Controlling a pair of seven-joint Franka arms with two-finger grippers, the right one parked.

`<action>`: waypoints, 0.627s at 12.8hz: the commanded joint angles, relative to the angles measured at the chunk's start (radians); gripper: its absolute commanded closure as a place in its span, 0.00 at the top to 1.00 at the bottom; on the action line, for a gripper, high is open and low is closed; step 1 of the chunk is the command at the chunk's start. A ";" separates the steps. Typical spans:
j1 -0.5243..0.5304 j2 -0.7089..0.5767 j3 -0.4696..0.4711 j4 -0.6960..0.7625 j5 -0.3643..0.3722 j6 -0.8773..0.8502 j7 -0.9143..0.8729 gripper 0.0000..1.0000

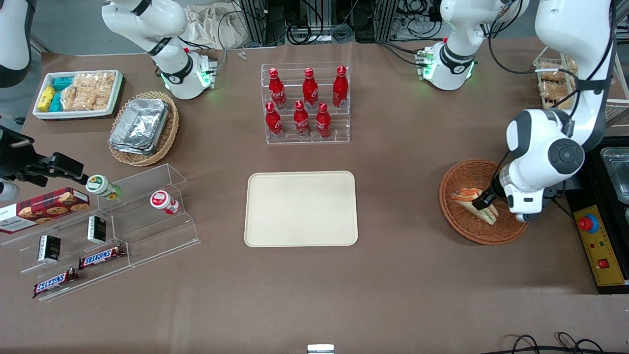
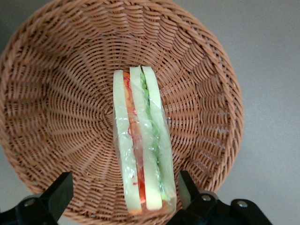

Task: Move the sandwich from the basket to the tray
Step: 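Lower the left gripper and close it on the wrapped sandwich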

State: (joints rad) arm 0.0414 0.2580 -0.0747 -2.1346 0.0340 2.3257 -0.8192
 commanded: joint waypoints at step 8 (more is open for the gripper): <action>0.000 0.066 0.007 -0.054 -0.013 0.167 -0.066 0.74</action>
State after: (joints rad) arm 0.0425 0.3213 -0.0705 -2.1672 0.0255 2.4406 -0.8505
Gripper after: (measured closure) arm 0.119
